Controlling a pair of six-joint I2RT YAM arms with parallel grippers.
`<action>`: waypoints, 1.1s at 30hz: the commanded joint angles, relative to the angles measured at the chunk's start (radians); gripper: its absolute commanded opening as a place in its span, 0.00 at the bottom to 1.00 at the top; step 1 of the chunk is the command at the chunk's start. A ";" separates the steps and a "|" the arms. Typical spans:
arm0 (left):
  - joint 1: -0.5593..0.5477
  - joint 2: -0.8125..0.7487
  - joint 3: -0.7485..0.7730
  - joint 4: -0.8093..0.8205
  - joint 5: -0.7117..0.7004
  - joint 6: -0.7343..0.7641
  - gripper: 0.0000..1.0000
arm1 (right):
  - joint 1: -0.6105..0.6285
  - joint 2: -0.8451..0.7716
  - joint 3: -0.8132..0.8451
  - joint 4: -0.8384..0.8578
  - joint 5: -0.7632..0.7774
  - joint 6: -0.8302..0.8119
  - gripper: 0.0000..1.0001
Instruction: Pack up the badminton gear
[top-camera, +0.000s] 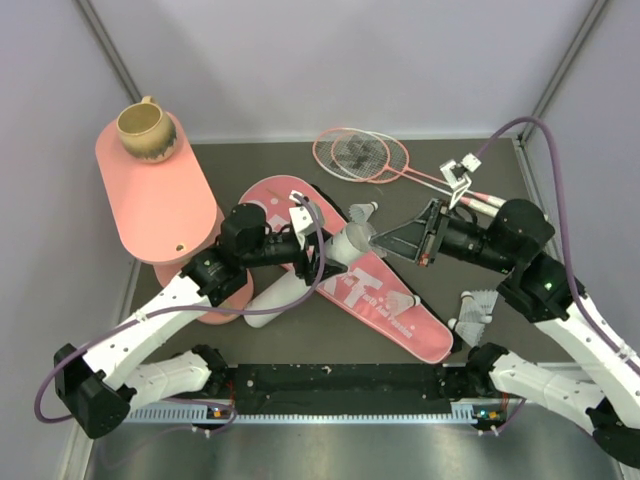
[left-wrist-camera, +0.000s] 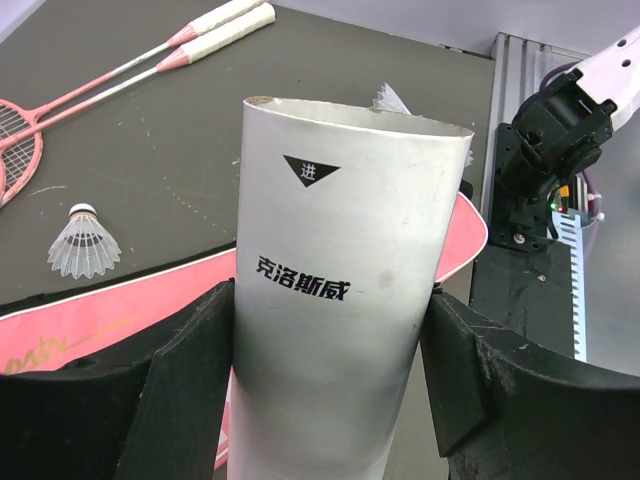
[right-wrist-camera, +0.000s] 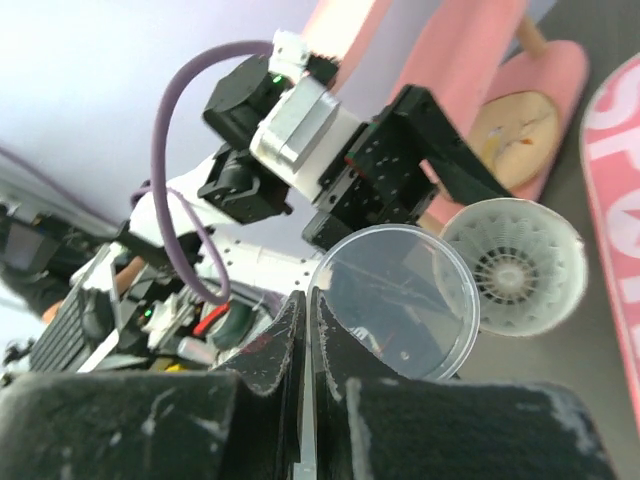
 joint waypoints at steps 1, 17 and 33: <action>0.002 -0.018 -0.003 0.034 -0.018 -0.006 0.12 | -0.009 -0.013 0.142 -0.282 0.277 -0.201 0.00; 0.002 -0.136 -0.045 0.102 -0.010 -0.044 0.16 | -0.492 0.147 -0.230 -0.320 0.547 -0.372 0.00; 0.002 -0.168 -0.054 0.143 0.013 -0.123 0.15 | -0.589 0.577 -0.257 -0.075 0.769 -0.470 0.03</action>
